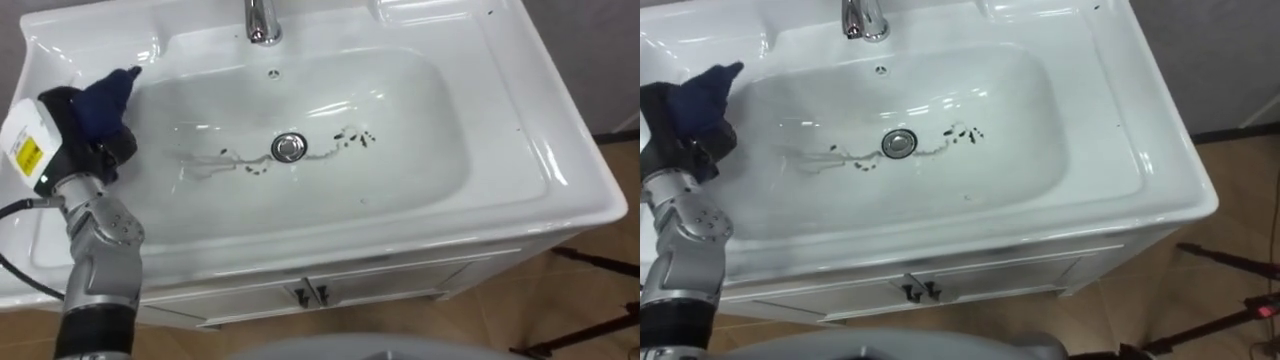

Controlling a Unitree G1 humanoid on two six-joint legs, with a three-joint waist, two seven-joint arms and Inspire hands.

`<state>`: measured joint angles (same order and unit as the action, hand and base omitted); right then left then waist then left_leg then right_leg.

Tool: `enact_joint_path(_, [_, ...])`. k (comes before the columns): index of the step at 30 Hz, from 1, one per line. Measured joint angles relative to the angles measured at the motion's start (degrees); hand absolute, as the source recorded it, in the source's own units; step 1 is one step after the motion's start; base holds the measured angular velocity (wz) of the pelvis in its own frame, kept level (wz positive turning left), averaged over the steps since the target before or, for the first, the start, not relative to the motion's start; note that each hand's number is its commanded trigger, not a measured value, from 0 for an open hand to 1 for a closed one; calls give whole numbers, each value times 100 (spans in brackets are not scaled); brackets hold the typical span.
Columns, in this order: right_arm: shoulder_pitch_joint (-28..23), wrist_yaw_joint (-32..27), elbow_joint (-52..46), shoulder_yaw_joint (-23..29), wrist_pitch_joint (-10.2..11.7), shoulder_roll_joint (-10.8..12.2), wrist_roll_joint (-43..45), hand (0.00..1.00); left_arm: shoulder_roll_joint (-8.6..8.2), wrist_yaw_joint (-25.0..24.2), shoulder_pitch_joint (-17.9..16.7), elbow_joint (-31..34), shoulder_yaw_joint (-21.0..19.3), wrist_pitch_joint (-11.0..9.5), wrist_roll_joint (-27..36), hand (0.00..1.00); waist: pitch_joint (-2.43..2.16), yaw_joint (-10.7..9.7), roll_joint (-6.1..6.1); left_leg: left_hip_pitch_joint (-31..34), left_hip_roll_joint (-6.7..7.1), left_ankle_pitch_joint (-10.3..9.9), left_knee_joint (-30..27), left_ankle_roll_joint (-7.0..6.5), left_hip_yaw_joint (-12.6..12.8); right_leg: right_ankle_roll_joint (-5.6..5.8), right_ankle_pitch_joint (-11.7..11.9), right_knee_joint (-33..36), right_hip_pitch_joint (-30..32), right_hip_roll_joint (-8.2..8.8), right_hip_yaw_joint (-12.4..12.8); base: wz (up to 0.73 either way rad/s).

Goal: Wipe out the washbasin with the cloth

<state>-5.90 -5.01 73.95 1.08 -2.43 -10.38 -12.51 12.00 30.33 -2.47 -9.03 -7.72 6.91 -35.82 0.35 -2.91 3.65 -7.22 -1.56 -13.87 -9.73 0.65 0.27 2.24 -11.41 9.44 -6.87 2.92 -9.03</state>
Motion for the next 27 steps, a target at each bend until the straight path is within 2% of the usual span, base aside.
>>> enact_joint_path(3, [-54, 43, 1, -38, 121, -5, -76, 0, 1, 160, 0, 282, 158, -238, -218, 100, -12, -13, 5, -6, 0, 0, 6, 0, 2, 0, 0, -6, 0, -1, 17, -1])
enact_joint_path(6, [-86, 87, 21, -44, 203, -8, -124, 0, 5, 302, 0, 344, 336, -362, -269, 100, -29, -31, 10, -13, 7, 0, 26, 0, 16, 1, 6, -80, -14, -1, 43, -6])
enact_joint_path(9, [-87, 142, 77, -44, 245, -14, -151, 0, 4, 302, -3, 342, 461, -370, -321, 100, -29, -37, 10, -29, 6, 0, 26, 0, 44, 0, 6, -82, -16, -6, 81, -6])
enact_joint_path(19, [-88, 273, 151, -106, 263, -54, -167, 0, 7, 302, -6, 320, 472, -413, -431, 100, -25, -45, 6, -127, 6, 0, 61, 0, 78, 0, 7, -90, -65, -6, 110, -2])
enact_joint_path(23, [-69, 269, 171, -53, 283, -51, -78, 0, 18, 293, -25, -17, 470, -480, -720, 100, -21, -84, 18, -160, 12, 0, 78, 0, 91, -2, 8, -151, -149, -4, 116, 0])
enact_joint_path(26, [-103, 273, 142, 18, 273, -50, -62, 0, 19, 271, -59, -534, 469, -468, -1139, 100, -5, -85, 34, -246, 7, 0, 133, -1, 119, -2, 8, -181, -207, -11, 156, -5])
enact_joint_path(27, [-104, 272, 145, 18, 248, -53, -60, 0, 20, 262, -174, -721, 470, -438, -1227, 100, -11, -119, 39, -280, 8, 0, 133, -1, 131, -2, 8, -180, -219, -14, 191, -14])
